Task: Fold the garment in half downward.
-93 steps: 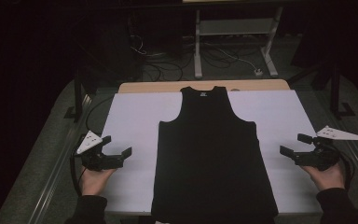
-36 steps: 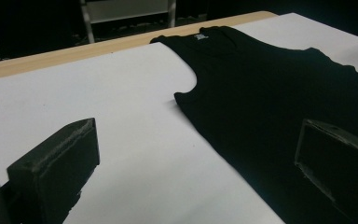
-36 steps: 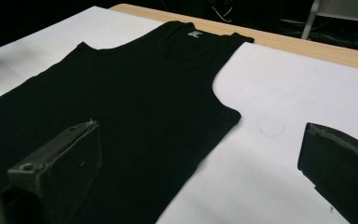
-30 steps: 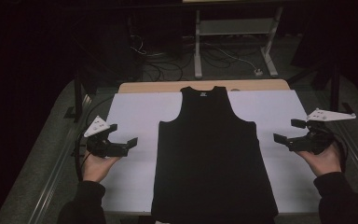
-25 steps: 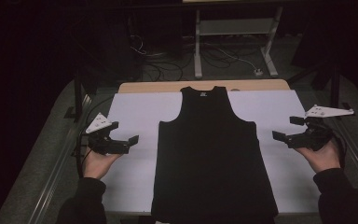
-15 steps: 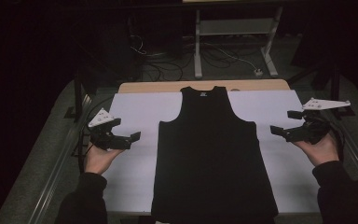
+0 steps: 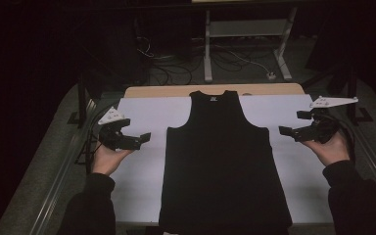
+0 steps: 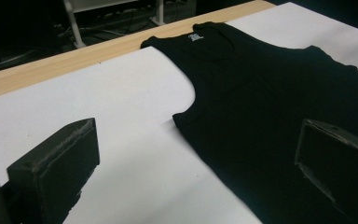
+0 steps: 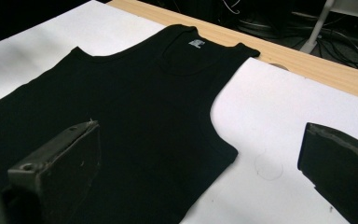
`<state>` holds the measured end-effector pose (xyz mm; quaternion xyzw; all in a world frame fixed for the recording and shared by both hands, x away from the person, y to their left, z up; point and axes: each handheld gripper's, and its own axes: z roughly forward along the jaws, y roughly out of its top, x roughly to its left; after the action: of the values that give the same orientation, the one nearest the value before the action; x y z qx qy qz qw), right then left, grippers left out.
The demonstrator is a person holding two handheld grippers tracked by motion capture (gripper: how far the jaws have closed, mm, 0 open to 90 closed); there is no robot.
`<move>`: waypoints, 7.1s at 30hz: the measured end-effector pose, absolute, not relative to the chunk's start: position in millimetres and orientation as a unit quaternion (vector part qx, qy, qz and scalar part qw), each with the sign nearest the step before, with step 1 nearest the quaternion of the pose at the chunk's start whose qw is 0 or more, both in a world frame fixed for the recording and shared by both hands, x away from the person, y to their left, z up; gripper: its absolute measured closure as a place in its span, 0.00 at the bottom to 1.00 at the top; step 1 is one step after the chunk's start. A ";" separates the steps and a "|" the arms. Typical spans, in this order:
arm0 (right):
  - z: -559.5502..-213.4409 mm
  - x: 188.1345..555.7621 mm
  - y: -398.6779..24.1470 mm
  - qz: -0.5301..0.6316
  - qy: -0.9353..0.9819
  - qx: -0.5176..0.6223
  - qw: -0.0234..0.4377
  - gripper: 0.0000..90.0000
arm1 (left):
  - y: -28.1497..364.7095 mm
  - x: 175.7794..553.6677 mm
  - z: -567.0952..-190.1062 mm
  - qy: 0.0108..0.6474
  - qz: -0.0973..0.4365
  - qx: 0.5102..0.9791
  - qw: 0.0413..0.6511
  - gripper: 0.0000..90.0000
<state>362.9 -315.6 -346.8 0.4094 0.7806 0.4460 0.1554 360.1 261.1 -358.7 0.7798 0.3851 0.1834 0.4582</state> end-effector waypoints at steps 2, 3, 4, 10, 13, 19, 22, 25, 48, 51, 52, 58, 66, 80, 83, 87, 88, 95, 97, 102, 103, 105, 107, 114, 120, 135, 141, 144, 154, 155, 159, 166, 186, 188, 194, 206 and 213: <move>-345.8 366.5 -314.7 0.445 0.781 0.412 0.154 0.00 | 260.8 362.4 -359.0 0.385 0.182 0.781 0.457 0.00; -345.8 368.7 -314.2 0.443 0.782 0.410 0.154 0.00 | 260.3 363.6 -359.3 0.387 0.182 0.779 0.458 0.00; -345.9 370.9 -313.4 0.441 0.783 0.409 0.154 0.00 | 260.3 365.1 -359.7 0.387 0.180 0.779 0.459 0.00; -348.1 380.8 -310.0 0.432 0.787 0.414 0.149 0.00 | 259.4 373.5 -361.3 0.390 0.173 0.784 0.452 0.00; -351.2 384.8 -309.7 0.428 0.789 0.416 0.147 0.00 | 259.6 377.3 -362.6 0.392 0.170 0.782 0.455 0.00; -357.6 391.6 -310.5 0.424 0.789 0.421 0.141 0.00 | 262.4 384.7 -368.3 0.401 0.161 0.776 0.460 0.00; -360.8 395.1 -310.2 0.423 0.789 0.425 0.136 0.00 | 262.2 388.2 -370.2 0.405 0.157 0.771 0.466 0.00; -364.0 399.2 -309.5 0.422 0.788 0.428 0.134 0.00 | 261.5 391.9 -373.2 0.405 0.155 0.774 0.462 0.00; -380.2 422.7 -308.9 0.405 0.794 0.441 0.105 0.00 | 245.8 419.9 -393.2 0.414 0.117 0.788 0.440 0.00; -384.3 426.2 -308.6 0.402 0.794 0.444 0.101 0.00 | 245.3 423.5 -397.8 0.418 0.111 0.788 0.438 0.00; -385.8 427.3 -308.3 0.402 0.793 0.447 0.099 0.00 | 245.4 424.8 -399.1 0.418 0.110 0.788 0.438 0.00; -395.7 433.8 -307.2 0.393 0.795 0.453 0.091 0.00 | 240.9 429.4 -407.4 0.423 0.098 0.789 0.434 0.00; -406.1 438.5 -305.8 0.382 0.799 0.457 0.084 0.00 | 229.3 431.3 -416.1 0.413 0.082 0.799 0.430 0.00; -421.1 444.5 -295.5 0.371 0.810 0.451 0.058 0.05 | 218.8 437.2 -432.5 0.420 0.054 0.807 0.412 0.00; -422.8 445.2 -294.7 0.374 0.809 0.450 0.052 0.07 | 220.6 438.9 -433.6 0.424 0.052 0.805 0.411 0.00; -426.8 446.3 -291.2 0.370 0.811 0.452 0.045 0.13 | 220.3 443.3 -434.7 0.428 0.046 0.806 0.405 0.01; -428.2 446.7 -290.3 0.368 0.812 0.451 0.045 0.15 | 218.7 444.6 -434.5 0.428 0.046 0.809 0.401 0.01; -434.8 449.0 -286.7 0.356 0.813 0.459 0.039 0.19 | 206.8 451.7 -434.7 0.422 0.040 0.817 0.392 0.07; -435.8 449.6 -286.5 0.352 0.814 0.460 0.039 0.23 | 203.9 453.6 -436.3 0.417 0.038 0.823 0.384 0.08; -438.1 451.3 -288.2 0.347 0.810 0.470 0.040 0.33 | 197.3 456.5 -438.6 0.419 0.036 0.822 0.384 0.15; -438.8 451.6 -288.8 0.345 0.809 0.473 0.042 0.37 | 196.4 457.5 -439.5 0.421 0.035 0.821 0.383 0.17; -439.8 452.3 -289.7 0.343 0.807 0.479 0.043 0.44 | 195.2 458.5 -440.7 0.425 0.037 0.820 0.382 0.21; -440.1 452.4 -289.6 0.336 0.806 0.484 0.053 0.48 | 196.4 459.3 -441.0 0.427 0.039 0.820 0.380 0.26; -441.8 454.5 -291.8 0.333 0.801 0.493 0.064 0.63 | 200.5 462.0 -443.4 0.444 0.049 0.813 0.375 0.43; -443.9 455.5 -290.5 0.333 0.801 0.493 0.065 0.72 | 200.9 463.6 -444.5 0.449 0.044 0.807 0.381 0.56; -444.3 453.3 -291.3 0.348 0.803 0.481 0.043 0.93 | 198.9 461.5 -447.1 0.451 0.039 0.807 0.379 0.94; -442.7 445.3 -300.6 0.385 0.783 0.489 0.028 0.93 | 201.2 453.9 -444.5 0.449 0.046 0.798 0.400 0.95; -440.6 442.2 -304.6 0.398 0.773 0.493 0.015 0.94 | 205.1 450.3 -444.8 0.452 0.042 0.792 0.408 0.95; -435.9 425.8 -308.8 0.423 0.754 0.503 -0.002 0.94 | 213.0 441.2 -437.2 0.453 0.023 0.773 0.443 0.95; -435.4 424.2 -309.3 0.427 0.750 0.505 -0.004 0.94 | 214.0 440.4 -436.4 0.455 0.020 0.771 0.446 0.95; -433.5 418.1 -310.7 0.429 0.748 0.507 -0.001 0.94 | 216.9 434.8 -433.1 0.457 0.026 0.766 0.452 0.95; -429.2 410.0 -318.7 0.454 0.727 0.515 -0.006 0.94 | 222.7 427.3 -431.7 0.465 0.018 0.755 0.462 0.95; -418.6 390.8 -326.9 0.471 0.715 0.517 -0.006 0.94 | 236.9 401.5 -419.4 0.459 0.010 0.742 0.488 0.95; -417.2 388.5 -327.5 0.474 0.713 0.516 -0.006 0.94 | 237.2 399.5 -418.4 0.460 0.010 0.742 0.488 0.95; -416.3 382.9 -328.2 0.472 0.716 0.515 -0.010 0.93 | 236.1 394.0 -417.4 0.456 0.007 0.747 0.484 0.95; -414.3 371.1 -328.7 0.469 0.721 0.510 -0.014 0.93 | 236.5 381.8 -418.4 0.452 -0.003 0.753 0.478 0.95; -411.2 362.8 -328.2 0.468 0.724 0.506 -0.014 0.93 | 237.9 373.5 -419.1 0.451 -0.010 0.755 0.475 0.95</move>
<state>362.8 -328.2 -411.2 0.5058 0.7242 0.4685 -0.0144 373.5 237.9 -419.1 0.7553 0.4512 -0.0105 0.4752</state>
